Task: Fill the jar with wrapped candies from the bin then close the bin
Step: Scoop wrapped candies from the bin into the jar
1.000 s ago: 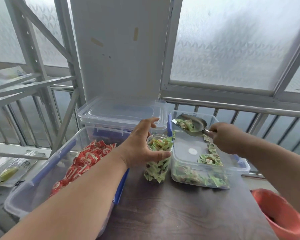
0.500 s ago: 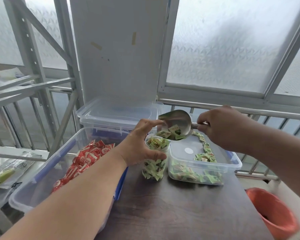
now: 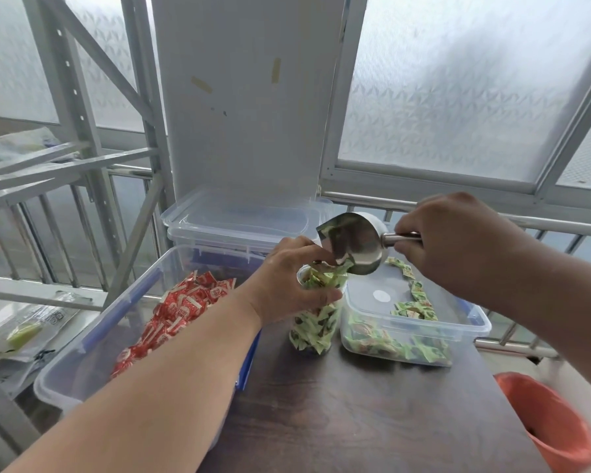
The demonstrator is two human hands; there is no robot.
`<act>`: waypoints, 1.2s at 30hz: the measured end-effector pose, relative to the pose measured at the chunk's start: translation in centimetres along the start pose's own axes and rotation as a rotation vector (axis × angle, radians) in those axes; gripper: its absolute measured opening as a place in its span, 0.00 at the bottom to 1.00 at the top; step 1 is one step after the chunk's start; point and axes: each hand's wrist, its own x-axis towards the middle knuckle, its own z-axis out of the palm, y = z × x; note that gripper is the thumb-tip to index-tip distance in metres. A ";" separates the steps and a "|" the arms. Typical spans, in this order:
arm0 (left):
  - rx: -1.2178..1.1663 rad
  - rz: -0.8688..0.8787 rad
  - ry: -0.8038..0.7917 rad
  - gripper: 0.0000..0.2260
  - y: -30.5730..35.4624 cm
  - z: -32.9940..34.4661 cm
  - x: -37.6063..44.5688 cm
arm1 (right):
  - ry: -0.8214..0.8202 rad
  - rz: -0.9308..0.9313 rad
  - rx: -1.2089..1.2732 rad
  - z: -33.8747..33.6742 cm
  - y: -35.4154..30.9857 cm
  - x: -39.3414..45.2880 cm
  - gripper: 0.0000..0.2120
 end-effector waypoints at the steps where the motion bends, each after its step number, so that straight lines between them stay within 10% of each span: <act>1: 0.012 0.004 0.003 0.21 0.0 0.0 0.0 | 0.014 0.003 -0.008 0.0 0.1 0.0 0.15; 21: 0.033 0.004 0.074 0.14 0.7 0.1 0.4 | 0.099 0.019 0.037 1.4 -0.9 -0.2 0.13; 36: 0.130 -0.041 -0.045 0.28 1.6 -0.6 -0.4 | 0.058 0.176 -0.025 5.9 3.6 0.0 0.09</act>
